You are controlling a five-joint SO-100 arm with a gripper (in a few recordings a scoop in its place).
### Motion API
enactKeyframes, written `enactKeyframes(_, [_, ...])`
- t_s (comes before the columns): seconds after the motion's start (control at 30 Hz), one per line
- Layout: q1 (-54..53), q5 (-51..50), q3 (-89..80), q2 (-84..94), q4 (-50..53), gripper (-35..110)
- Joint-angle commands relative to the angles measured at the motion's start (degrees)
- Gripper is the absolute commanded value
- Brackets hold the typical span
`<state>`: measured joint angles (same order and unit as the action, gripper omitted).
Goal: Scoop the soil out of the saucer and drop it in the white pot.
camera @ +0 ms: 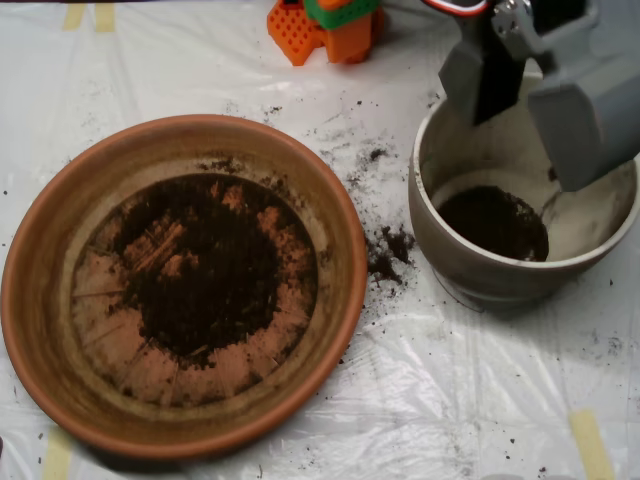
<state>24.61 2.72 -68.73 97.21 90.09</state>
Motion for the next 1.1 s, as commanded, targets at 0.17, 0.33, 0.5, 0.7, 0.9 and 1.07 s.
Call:
enactKeyframes(0.17, [1.58,1.76,-1.23,6.06,-0.97,40])
enactKeyframes(0.33, [1.41,2.81,-10.28,12.48,-7.38,41])
enactKeyframes(0.5, [0.26,1.85,-10.63,11.16,-7.47,40])
enactKeyframes(0.7, [-2.72,-1.76,-9.05,11.95,-8.26,38])
enactKeyframes(0.9, [-8.96,-4.31,-4.83,10.90,-6.42,33])
enactKeyframes(1.07, [-11.43,-3.16,-4.48,11.51,-4.92,24])
